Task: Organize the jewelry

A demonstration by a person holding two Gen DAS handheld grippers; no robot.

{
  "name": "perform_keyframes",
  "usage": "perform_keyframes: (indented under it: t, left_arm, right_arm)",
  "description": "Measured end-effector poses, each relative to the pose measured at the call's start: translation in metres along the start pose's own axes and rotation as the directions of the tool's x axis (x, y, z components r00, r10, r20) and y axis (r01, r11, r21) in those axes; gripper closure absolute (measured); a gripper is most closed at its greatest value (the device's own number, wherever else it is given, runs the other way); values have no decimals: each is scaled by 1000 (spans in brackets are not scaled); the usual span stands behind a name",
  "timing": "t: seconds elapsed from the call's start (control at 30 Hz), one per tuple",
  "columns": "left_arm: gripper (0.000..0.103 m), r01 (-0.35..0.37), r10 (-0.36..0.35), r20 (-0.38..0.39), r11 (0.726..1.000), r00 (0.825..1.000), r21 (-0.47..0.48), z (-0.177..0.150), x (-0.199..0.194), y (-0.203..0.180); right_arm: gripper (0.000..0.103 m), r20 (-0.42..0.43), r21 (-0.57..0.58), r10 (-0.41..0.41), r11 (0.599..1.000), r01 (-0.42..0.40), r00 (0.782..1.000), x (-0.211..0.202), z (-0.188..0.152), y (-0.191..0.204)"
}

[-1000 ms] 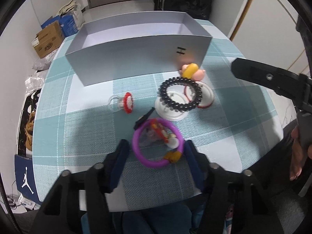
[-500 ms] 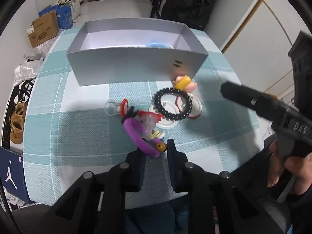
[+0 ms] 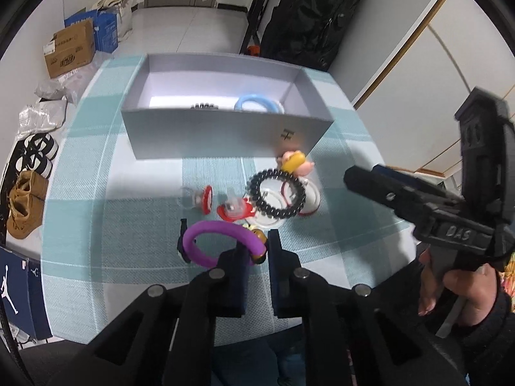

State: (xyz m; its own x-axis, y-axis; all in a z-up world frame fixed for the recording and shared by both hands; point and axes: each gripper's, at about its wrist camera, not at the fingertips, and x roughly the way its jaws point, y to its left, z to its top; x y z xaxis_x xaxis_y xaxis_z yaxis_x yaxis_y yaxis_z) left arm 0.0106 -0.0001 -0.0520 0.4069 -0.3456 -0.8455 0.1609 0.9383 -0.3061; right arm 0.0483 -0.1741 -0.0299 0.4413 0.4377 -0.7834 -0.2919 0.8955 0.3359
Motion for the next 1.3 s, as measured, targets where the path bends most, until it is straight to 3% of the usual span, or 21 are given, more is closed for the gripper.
perform_keyframes:
  t: [0.27,0.5,0.67,0.83,0.97,1.13,1.27,1.3]
  left_arm:
    - [97,113,-111,72,993,991,-24,14,-19,8]
    - [97,288,-277,125,954,953,-79,30,-33,25]
    - [97,436,-414,147,882,898,-178,39,-36,42]
    - [97,524,-501,153,810,852,-265,43,-33,56]
    - [97,521,-503,140,802,853,-293,41,-33,61]
    - [97,553,-537,144,770,831,-319,41,-35,70]
    - [97,635,-628,163,668,761,-389,40,-33,85]
    - [97,645,-640,167,651,750,-400,40,-33,87]
  right_arm:
    - [4,-6,0,11,1000,-11,1000,2,1,2]
    - [4,-11,18,31,999,-31,999,3,2,0]
    - [4,-24,-7,74,997,-74,997,5,2,8]
    - [5,-42,-102,119,987,-123,992,10,-1,32]
    - [18,-63,-212,151,964,-161,987,18,-4,60]
    - [38,-93,-314,137,936,-160,986,32,-7,84]
    - [53,-108,-367,108,919,-140,988,43,-8,95]
    - [56,-107,-385,96,914,-130,990,44,-9,97]
